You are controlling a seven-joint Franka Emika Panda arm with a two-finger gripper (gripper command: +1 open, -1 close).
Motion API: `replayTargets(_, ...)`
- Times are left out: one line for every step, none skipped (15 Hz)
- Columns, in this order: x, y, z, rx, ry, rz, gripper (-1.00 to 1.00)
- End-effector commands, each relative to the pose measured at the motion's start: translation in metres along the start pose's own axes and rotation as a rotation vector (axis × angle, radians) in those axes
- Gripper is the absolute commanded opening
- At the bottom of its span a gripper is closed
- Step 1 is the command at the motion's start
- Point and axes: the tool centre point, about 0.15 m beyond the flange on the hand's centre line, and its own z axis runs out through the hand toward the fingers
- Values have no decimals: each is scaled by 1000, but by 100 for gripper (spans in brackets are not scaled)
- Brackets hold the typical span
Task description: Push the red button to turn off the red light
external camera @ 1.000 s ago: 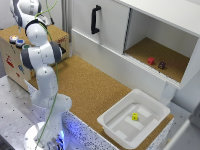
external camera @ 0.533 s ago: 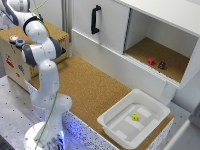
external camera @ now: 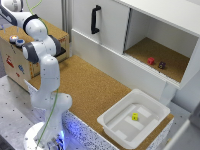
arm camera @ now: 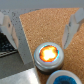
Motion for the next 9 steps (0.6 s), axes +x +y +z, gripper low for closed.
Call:
replayTargets(30, -1, 4, -55, -105, 28, -100)
replayTargets(28, -3, 9, -47, -112, 30, -100)
replayTargets(25, -3, 12, -38, -109, 40, -100)
replayTargets(20, -1, 15, -20, -95, 52, -100)
replayTargets(17, 0, 20, -11, -88, 64, -100)
replayTargets(16, 2, 25, 10, -81, 67, -100)
replayTargets(15, 4, 29, 15, -75, 69, -100)
replayTargets(15, 6, 33, 21, -63, 71, -100)
replayTargets(16, 9, 35, 25, -59, 72, -100)
